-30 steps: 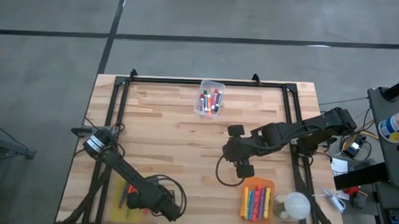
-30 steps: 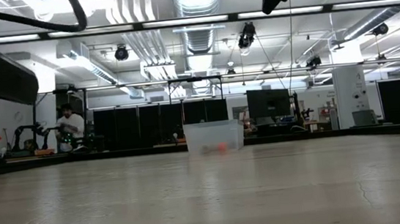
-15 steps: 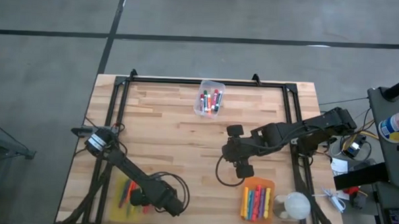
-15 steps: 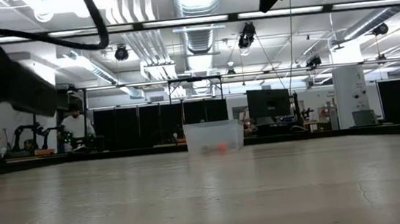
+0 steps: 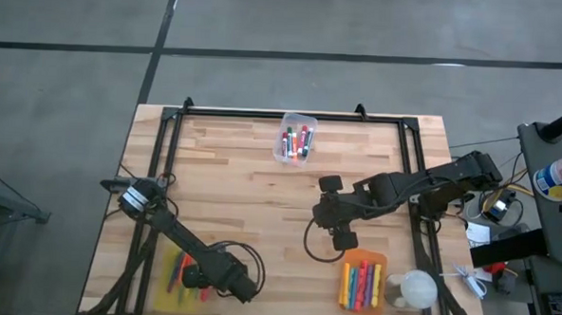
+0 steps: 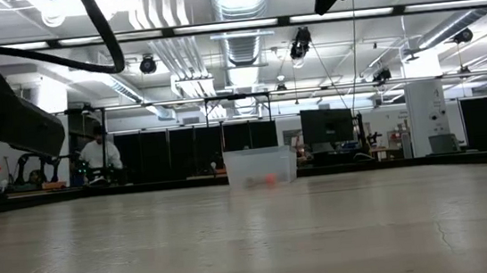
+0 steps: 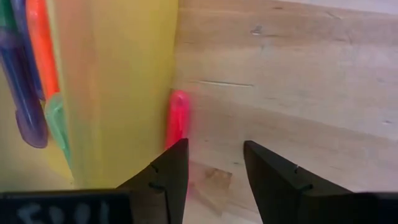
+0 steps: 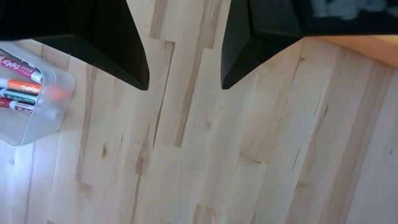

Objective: Pick & Place Markers
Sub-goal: Put the pink highlighter into the yellow bin

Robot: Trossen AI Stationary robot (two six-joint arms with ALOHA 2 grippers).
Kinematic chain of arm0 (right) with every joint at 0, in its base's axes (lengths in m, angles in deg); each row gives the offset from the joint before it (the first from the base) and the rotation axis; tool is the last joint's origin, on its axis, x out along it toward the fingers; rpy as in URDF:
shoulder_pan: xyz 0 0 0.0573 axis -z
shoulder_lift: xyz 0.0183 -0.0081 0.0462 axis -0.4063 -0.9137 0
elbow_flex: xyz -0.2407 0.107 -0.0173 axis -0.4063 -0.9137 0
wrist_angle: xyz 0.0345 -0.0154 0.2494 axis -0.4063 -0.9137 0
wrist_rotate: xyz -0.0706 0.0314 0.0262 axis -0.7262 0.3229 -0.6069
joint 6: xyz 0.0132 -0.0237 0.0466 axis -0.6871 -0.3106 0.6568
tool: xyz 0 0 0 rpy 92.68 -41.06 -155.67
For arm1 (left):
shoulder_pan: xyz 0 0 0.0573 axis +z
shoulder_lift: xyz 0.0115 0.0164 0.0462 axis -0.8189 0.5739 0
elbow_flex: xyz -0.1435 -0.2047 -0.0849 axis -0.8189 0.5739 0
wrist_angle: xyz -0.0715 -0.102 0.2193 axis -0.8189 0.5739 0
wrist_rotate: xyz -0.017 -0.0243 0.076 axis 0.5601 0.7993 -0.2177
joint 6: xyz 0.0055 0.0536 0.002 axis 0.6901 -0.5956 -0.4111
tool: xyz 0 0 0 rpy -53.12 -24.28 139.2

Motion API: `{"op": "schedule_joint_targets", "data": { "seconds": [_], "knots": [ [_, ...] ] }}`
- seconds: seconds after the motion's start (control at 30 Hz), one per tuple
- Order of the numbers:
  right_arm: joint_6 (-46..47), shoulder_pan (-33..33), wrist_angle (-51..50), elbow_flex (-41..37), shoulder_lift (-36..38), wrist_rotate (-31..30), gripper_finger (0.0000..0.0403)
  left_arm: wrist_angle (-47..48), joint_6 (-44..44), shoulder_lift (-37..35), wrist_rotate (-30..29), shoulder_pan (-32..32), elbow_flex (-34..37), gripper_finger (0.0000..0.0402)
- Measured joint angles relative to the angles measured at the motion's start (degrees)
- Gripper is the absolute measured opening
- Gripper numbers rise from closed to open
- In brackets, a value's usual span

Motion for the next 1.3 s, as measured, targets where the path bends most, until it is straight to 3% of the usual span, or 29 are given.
{"op": "schedule_joint_targets", "data": {
  "seconds": [0.27, 0.53, 0.87, 1.3],
  "knots": [
    [-0.5, 0.0, 0.0, 0.0, 0.0, 0.0, 0.0192, -1.5, 0.6, -0.5, -0.3, 0.8, 0.0, 0.0155],
    [-0.6, 0.0, 0.3, 0.0, 0.0, 0.0, 0.0192, -1.9, 2.0, -2.3, -8.2, 1.0, -5.3, 0.0155],
    [-0.9, 0.0, 0.6, 0.0, 0.0, 0.0, 0.0192, -1.2, 6.8, -2.2, 0.8, -1.8, -4.6, 0.0155],
    [-2.4, 0.0, 1.6, 0.0, 0.0, 0.0, 0.0192, 1.5, 8.4, -2.2, 1.2, -3.1, -2.0, 0.0155]
  ]
}}
